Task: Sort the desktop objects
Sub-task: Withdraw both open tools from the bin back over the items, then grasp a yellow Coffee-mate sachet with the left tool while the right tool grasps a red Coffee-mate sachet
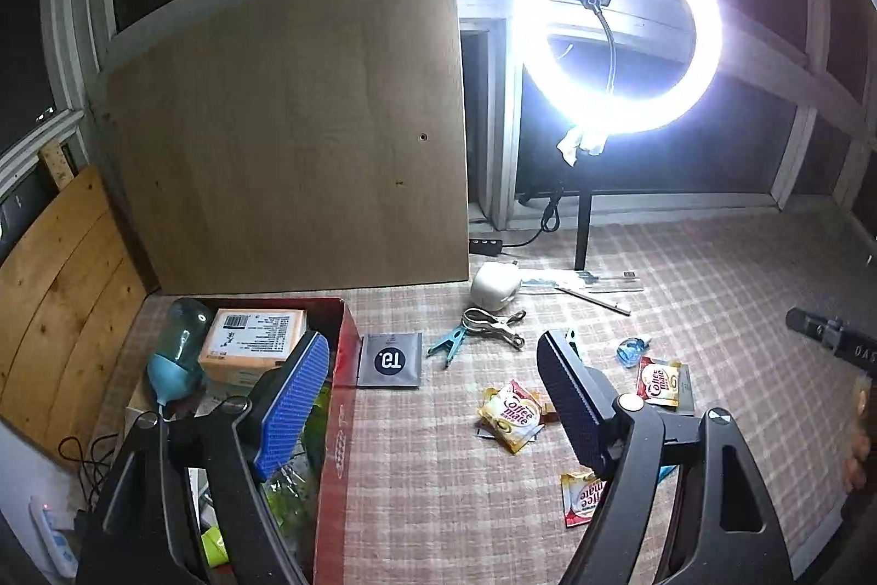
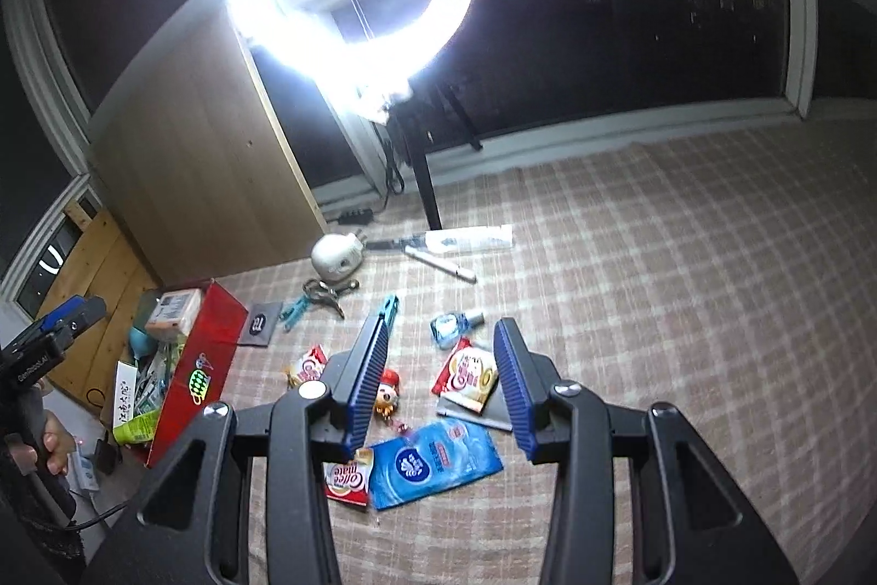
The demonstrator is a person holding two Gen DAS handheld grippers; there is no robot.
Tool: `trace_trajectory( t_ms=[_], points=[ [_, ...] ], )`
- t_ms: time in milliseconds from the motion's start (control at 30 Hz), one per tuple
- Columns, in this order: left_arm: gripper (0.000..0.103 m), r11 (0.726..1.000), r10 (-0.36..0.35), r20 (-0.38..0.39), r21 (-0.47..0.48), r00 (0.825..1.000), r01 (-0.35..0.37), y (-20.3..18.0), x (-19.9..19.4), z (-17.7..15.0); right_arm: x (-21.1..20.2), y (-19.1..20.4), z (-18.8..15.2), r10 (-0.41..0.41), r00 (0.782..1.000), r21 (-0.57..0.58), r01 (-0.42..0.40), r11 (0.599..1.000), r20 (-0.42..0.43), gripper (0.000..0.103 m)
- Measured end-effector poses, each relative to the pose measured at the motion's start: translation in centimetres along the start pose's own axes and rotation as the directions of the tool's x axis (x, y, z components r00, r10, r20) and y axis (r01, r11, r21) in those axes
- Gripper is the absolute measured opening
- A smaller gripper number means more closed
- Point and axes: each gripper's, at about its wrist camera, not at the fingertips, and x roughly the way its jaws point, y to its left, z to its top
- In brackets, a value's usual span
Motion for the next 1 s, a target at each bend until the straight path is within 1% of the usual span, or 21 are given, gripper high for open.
trace_trajectory(
  t_ms=[267, 333, 467, 533, 600, 833, 933, 1000],
  points=[
    [0.077, 1.0, -0.023, -0.059, -0.008, 0.998, 0.023, 0.6, 2.4, -1.3, 1.1, 0.4, -0.8, -0.001, 1.0, -0.019, 0.001, 1.0, -0.027, 0.04],
    [0.077, 0.999, -0.033, -0.098, 0.004, 0.995, 0.033, 0.4, 3.8, -2.3, 1.4, 0.0, -1.1, -0.006, 0.999, -0.013, 0.006, 1.0, -0.038, 0.04],
    [0.077, 0.996, -0.085, -0.178, -0.006, 0.98, 0.085, 0.0, 6.5, -4.0, 2.7, -1.2, -2.1, -0.022, 0.997, 0.0, 0.022, 1.0, -0.078, 0.04],
    [0.077, 0.996, -0.088, -0.209, 0.004, 0.974, 0.091, -0.4, 7.7, -4.6, 3.5, -1.9, -2.6, -0.026, 0.994, 0.011, 0.028, 1.0, -0.102, 0.04],
    [0.077, 0.994, -0.111, -0.229, -0.004, 0.967, 0.113, -0.8, 8.9, -5.2, 4.1, -2.5, -3.1, -0.029, 0.992, 0.026, 0.032, 0.999, -0.121, 0.04],
    [0.075, 0.988, -0.141, -0.291, 0.016, 0.946, 0.152, -1.9, 13.5, -6.3, 7.0, -4.6, -4.2, -0.05, 0.981, 0.04, 0.059, 0.997, -0.189, 0.04],
    [0.071, 0.985, -0.153, -0.317, 0.024, 0.936, 0.169, -2.5, 15.4, -6.8, 8.6, -5.4, -4.4, -0.057, 0.975, 0.043, 0.068, 0.997, -0.215, 0.04],
    [0.066, 0.983, -0.161, -0.334, 0.028, 0.929, 0.181, -2.8, 16.7, -7.1, 9.5, -5.7, -4.6, -0.049, 0.972, 0.05, 0.062, 0.997, -0.228, 0.04]
  ],
)
